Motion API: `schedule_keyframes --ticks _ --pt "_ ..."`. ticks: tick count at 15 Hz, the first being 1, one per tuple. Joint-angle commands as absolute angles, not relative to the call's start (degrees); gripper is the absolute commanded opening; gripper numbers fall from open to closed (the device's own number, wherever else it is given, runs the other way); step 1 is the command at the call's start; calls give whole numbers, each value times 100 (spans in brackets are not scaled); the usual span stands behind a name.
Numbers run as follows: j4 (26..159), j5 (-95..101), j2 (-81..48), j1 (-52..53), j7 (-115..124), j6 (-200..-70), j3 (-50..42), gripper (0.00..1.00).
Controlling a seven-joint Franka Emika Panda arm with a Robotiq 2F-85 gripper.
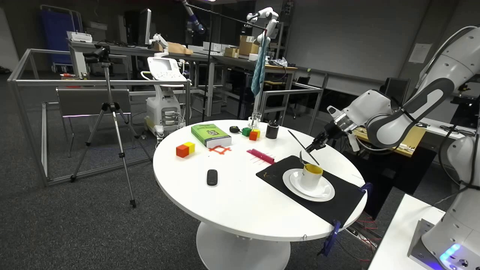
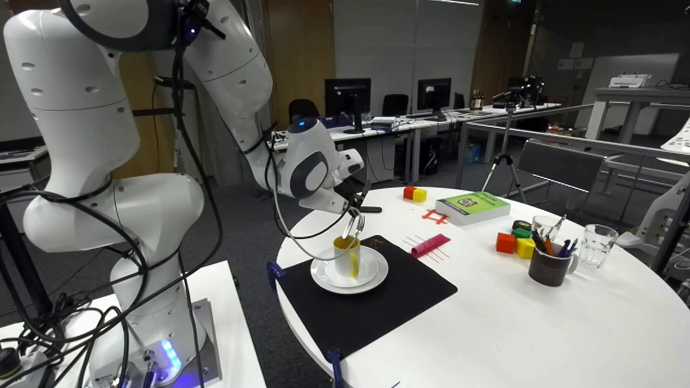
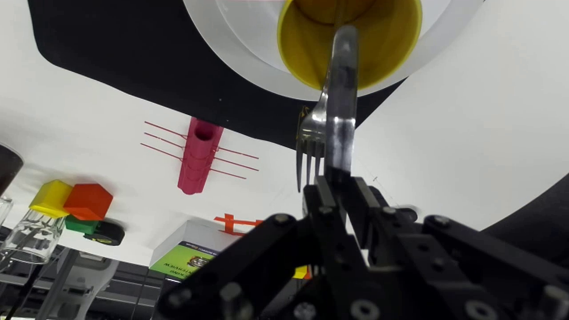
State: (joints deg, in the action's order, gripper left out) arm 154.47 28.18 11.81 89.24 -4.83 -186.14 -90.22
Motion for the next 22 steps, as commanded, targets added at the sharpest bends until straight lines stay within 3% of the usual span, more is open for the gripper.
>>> schedule_keyframes --ticks 1,10,11,17,18,22 --pt "15506 2853 1150 9110 -618 -18954 -9242 4" --pt "15524 2830 1135 9634 -750 -18824 -9790 4" --pt "15505 2824 1157 9458 -612 -18699 -9595 15" --pt "15509 2824 1157 9527 -613 -18699 -9660 15" --pt "15509 2824 1157 9527 -613 -18699 -9661 4" --pt "15485 2872 1315 9603 -735 -18792 -9786 4"
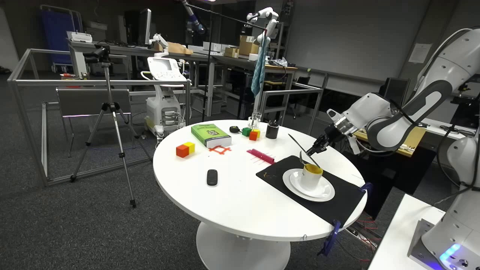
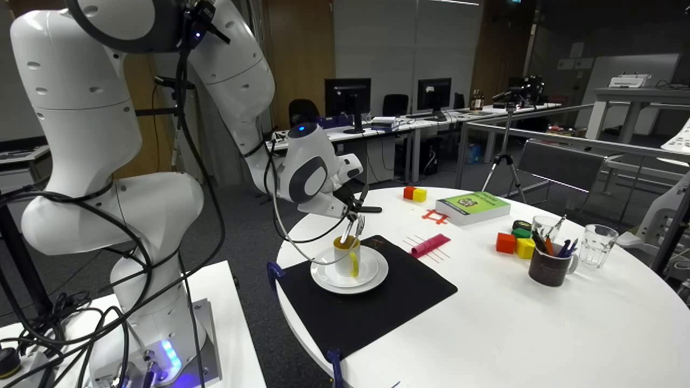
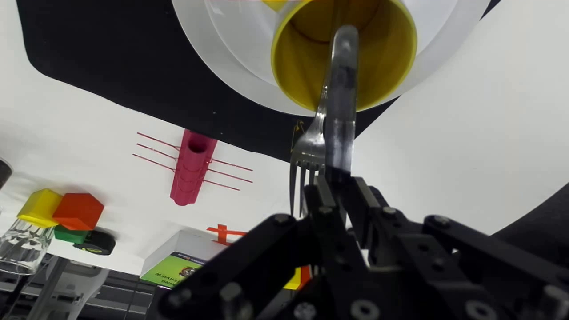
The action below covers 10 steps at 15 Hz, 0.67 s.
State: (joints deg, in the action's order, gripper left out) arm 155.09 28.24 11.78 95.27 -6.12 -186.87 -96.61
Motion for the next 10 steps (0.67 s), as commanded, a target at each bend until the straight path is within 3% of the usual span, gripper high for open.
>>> schedule_keyframes --ticks 1,10 --pt "15488 2874 1322 9618 -747 -18826 -9809 4" --pt "15513 2896 1256 9995 -1035 -18947 -10097 4"
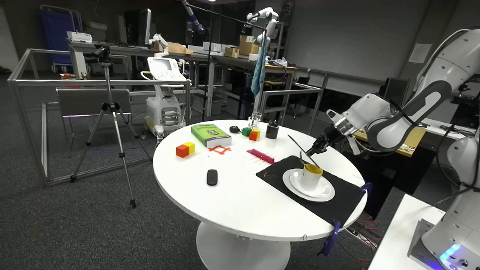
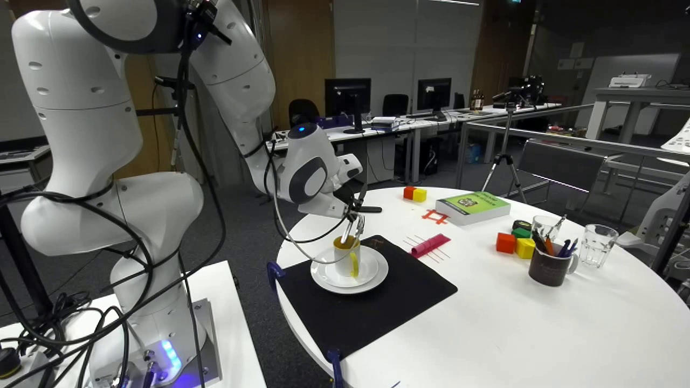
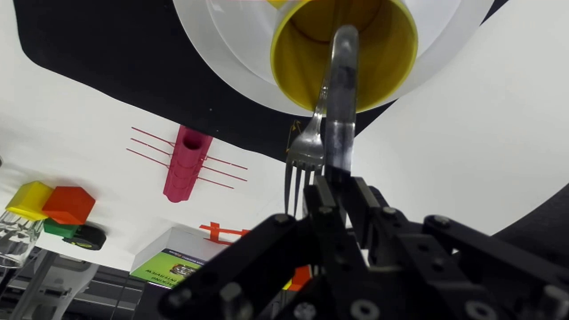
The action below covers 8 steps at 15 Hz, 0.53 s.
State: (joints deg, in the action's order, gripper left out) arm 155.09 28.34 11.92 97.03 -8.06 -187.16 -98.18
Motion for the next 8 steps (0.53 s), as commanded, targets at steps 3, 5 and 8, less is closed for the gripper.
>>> schedule_keyframes --ticks 3,5,8 --pt "15460 2859 1196 10317 -1117 -18950 -10315 4" --pt "15394 2834 1191 10545 -1164 -18957 -10519 4" --pt "15294 2830 1200 10910 -1259 -18970 -10939 4"
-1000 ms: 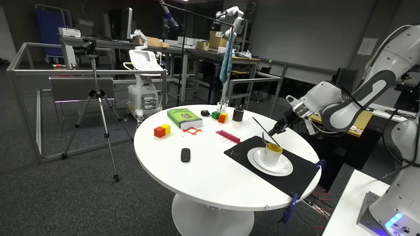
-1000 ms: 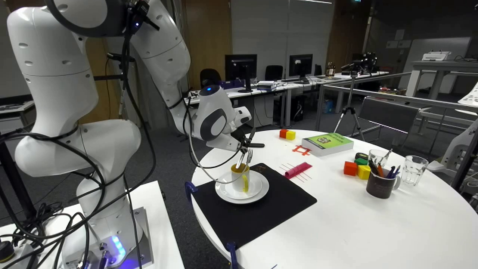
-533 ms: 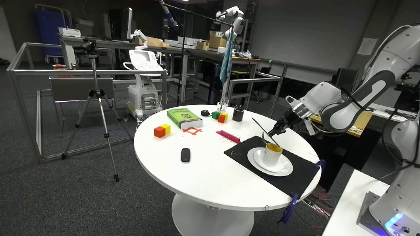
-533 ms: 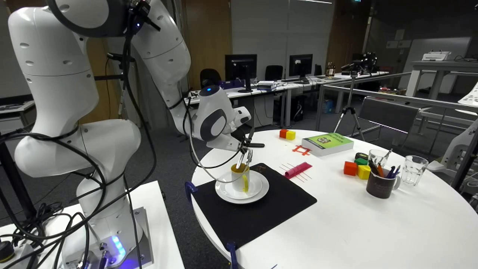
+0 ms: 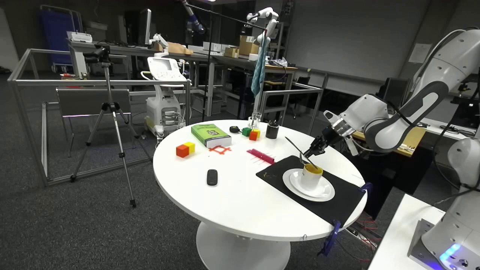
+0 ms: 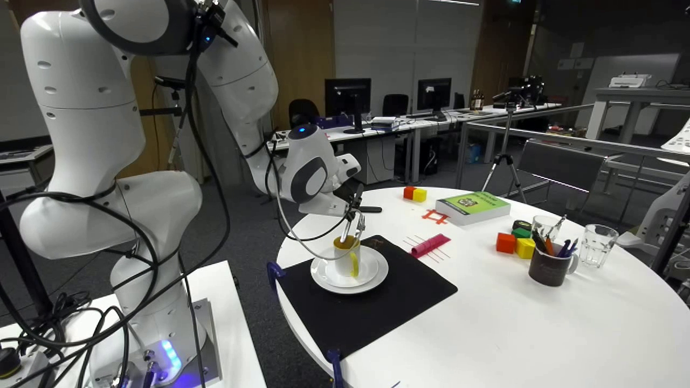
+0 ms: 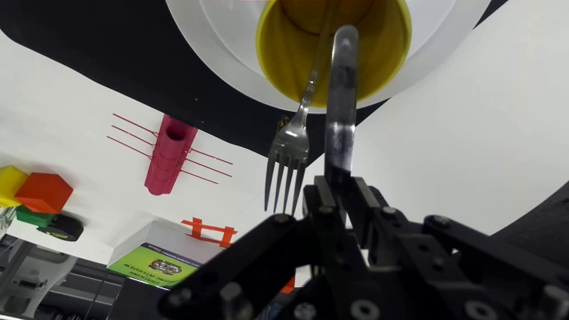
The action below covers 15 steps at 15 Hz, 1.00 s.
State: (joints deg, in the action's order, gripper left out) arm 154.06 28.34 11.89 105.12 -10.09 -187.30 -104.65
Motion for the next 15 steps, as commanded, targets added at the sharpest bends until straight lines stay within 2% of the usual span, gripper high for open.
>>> schedule_keyframes --ticks 1,5,6,15 --pt "15269 2854 1203 11023 -1318 -18974 -11074 4" --pt "15189 2813 1273 11460 -1474 -18835 -11537 4" --pt "15280 2831 1193 11194 -1306 -18747 -11265 15" --pt "15274 2830 1193 11334 -1306 -18747 -11401 15"
